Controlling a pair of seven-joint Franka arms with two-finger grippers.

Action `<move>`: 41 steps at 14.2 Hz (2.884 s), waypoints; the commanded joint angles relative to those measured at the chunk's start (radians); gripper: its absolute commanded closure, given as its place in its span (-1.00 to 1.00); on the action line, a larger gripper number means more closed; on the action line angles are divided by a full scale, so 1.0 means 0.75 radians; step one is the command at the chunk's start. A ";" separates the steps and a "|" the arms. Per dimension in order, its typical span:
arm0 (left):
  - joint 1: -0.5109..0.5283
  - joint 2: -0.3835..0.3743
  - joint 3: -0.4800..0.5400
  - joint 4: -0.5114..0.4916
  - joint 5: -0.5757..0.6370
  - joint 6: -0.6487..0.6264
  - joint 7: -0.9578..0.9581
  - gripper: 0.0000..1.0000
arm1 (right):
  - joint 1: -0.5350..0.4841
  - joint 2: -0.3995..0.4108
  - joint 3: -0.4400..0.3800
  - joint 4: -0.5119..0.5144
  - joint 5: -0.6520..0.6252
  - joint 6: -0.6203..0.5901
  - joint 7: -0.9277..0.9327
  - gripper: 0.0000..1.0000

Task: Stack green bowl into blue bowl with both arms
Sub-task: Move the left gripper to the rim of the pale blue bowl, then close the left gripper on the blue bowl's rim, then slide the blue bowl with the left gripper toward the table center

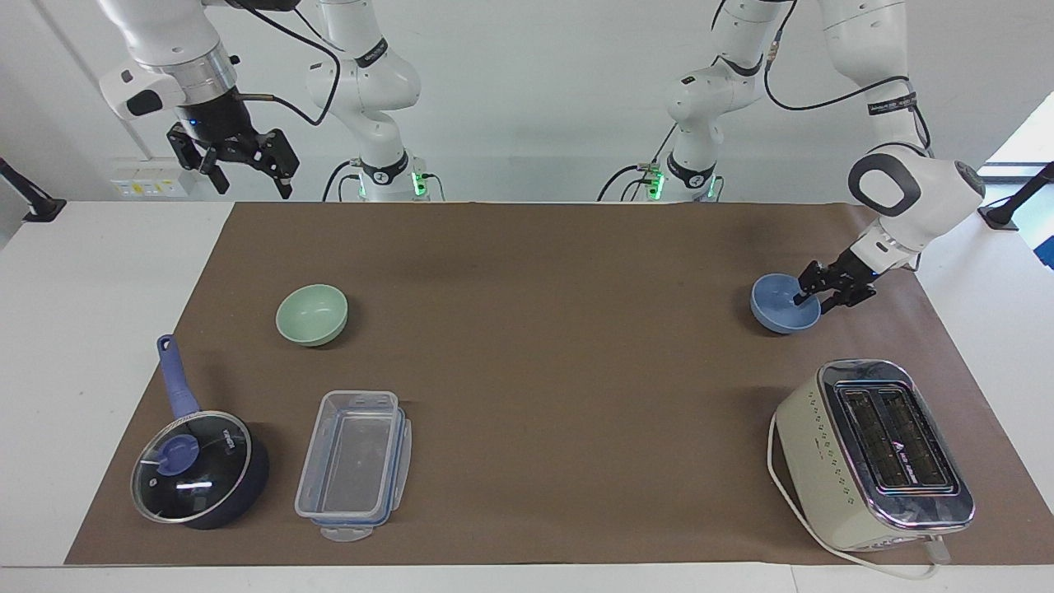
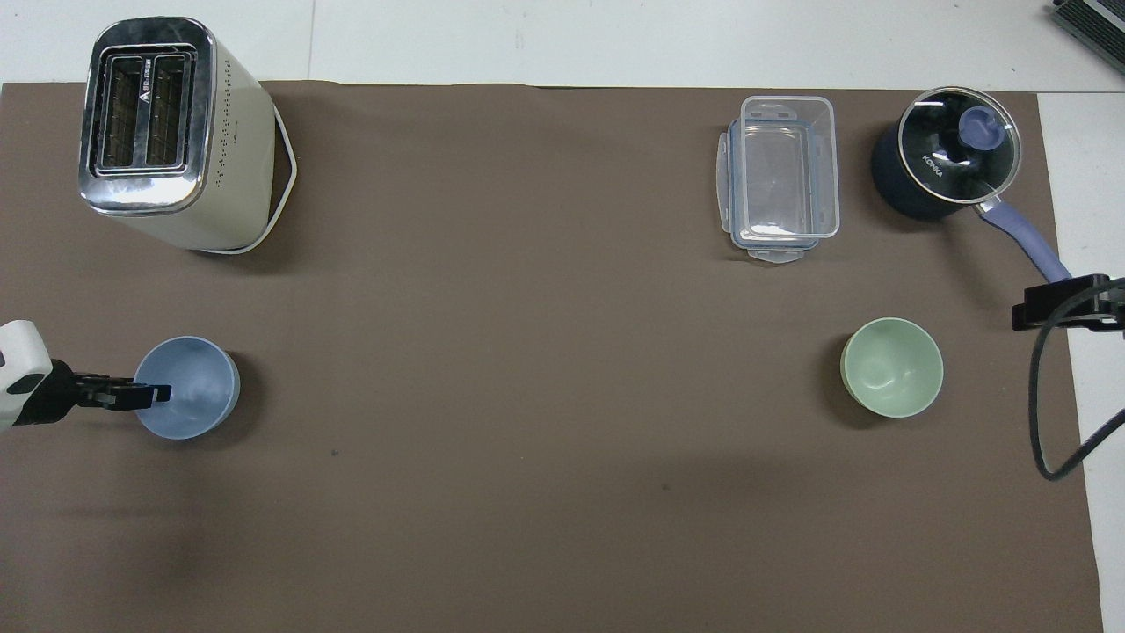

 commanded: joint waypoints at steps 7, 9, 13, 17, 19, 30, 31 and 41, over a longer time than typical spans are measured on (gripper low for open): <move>-0.012 -0.017 0.002 -0.015 -0.074 0.037 0.014 0.15 | 0.003 -0.017 -0.007 -0.013 0.002 -0.001 -0.021 -1.00; -0.012 -0.015 0.002 -0.014 -0.084 0.041 0.016 0.38 | 0.003 -0.017 -0.007 -0.011 0.002 -0.001 -0.021 -1.00; -0.024 -0.011 0.002 -0.002 -0.086 0.041 0.020 0.74 | 0.001 -0.017 -0.007 -0.011 0.002 -0.001 -0.021 -1.00; -0.059 -0.027 0.002 -0.002 -0.088 0.053 0.020 1.00 | 0.003 -0.017 -0.007 -0.011 0.002 -0.001 -0.021 -1.00; -0.100 -0.052 0.000 -0.004 -0.088 0.049 0.014 1.00 | 0.003 -0.017 -0.007 -0.013 0.002 -0.001 -0.021 -1.00; -0.629 -0.140 -0.002 -0.092 -0.086 0.280 -0.545 1.00 | 0.003 -0.017 -0.007 -0.011 0.002 -0.001 -0.021 -1.00; -0.688 -0.138 0.000 -0.092 -0.084 0.300 -0.629 1.00 | 0.003 -0.017 -0.007 -0.011 0.002 -0.001 -0.021 -1.00; -1.223 0.022 -0.002 0.030 0.046 0.476 -1.365 1.00 | 0.003 -0.017 -0.007 -0.013 0.002 -0.001 -0.021 -1.00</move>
